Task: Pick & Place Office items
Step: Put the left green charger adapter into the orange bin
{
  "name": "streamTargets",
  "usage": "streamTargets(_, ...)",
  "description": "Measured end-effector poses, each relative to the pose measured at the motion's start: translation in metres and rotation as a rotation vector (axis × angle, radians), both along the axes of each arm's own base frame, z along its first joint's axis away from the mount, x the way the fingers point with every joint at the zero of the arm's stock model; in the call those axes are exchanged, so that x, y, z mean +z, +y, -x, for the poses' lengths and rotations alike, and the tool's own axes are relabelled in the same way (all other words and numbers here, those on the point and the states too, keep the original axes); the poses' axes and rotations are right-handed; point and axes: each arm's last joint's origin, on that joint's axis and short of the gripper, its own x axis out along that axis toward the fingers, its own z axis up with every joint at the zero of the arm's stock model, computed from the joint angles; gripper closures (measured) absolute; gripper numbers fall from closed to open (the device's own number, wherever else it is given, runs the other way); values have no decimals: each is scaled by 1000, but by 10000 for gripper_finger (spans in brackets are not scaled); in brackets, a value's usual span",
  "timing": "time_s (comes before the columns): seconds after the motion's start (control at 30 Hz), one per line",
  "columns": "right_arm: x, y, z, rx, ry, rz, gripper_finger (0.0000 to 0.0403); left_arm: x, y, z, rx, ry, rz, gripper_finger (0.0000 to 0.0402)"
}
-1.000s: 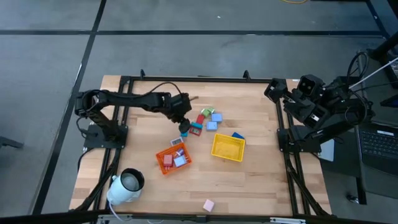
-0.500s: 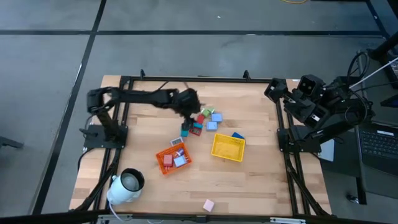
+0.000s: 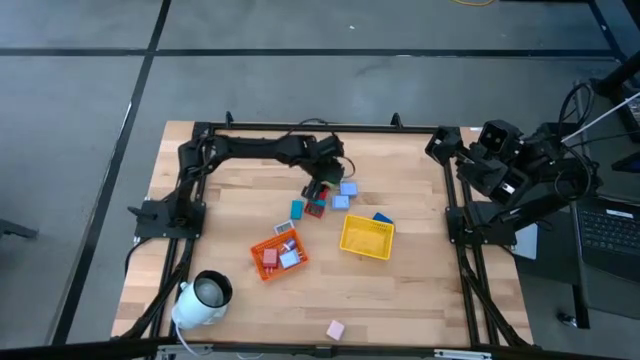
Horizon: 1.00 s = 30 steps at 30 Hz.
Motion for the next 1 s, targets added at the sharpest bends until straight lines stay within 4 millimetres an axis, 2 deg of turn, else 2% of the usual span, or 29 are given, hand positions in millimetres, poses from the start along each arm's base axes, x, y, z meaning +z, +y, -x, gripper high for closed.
streamTargets(0.1,0,3,1,4,-1,4,126,-7,16,5,33,22,19,174)
streamTargets(0.17,0,4,1,5,-3,13,126,-8,19,5,21,14,11,174)
streamTargets(0.3,0,4,1,7,-2,2,126,-17,17,4,-10,34,61,174)
streamTargets(0.73,0,8,2,31,-2,-3,126,-42,6,-11,-8,54,14,175)
streamTargets(0.87,0,9,3,37,-1,-6,126,-43,7,-12,31,43,25,192)
streamTargets(1.0,0,11,3,39,-4,4,126,-44,10,-12,70,35,37,227)
